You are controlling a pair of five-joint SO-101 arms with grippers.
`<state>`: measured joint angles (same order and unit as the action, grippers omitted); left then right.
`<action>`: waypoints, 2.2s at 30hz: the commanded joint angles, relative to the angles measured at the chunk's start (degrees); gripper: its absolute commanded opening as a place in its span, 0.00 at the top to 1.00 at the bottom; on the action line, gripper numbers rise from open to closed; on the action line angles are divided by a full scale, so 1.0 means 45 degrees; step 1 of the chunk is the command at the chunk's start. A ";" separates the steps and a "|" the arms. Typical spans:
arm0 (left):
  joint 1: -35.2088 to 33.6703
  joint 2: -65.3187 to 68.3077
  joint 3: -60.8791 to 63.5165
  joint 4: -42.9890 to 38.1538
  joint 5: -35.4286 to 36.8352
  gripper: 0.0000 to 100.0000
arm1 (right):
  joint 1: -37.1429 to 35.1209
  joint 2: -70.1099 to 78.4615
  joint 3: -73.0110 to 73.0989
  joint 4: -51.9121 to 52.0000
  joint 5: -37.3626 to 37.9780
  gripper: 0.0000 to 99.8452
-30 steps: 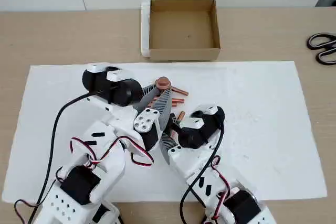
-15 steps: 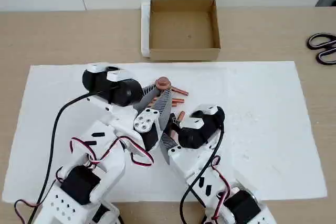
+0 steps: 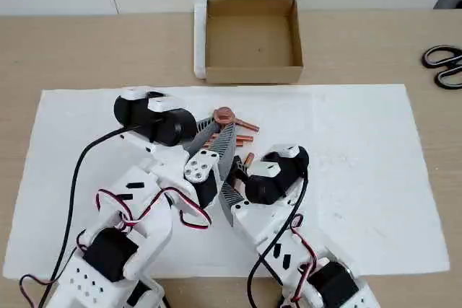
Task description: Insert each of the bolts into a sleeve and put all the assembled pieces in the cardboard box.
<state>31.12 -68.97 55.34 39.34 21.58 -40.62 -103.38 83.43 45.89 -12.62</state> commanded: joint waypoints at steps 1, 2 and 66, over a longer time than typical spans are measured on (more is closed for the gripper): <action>0.0059 -0.0098 -0.0049 -0.0039 0.0059 0.99 | -0.0068 -0.0088 -0.0098 -0.0342 -0.0098 1.00; 0.0059 -0.0098 -0.0049 -0.0039 0.0059 0.99 | -0.0068 -0.0088 -0.0098 -0.0342 -0.0098 1.00; 0.0645 -0.0098 0.0400 0.2286 -0.0274 0.99 | -0.0029 -0.0088 -0.0098 -0.0342 -0.0098 1.00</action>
<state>33.76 -69.05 57.71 48.92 20.79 -40.70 -103.30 83.69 45.89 -12.70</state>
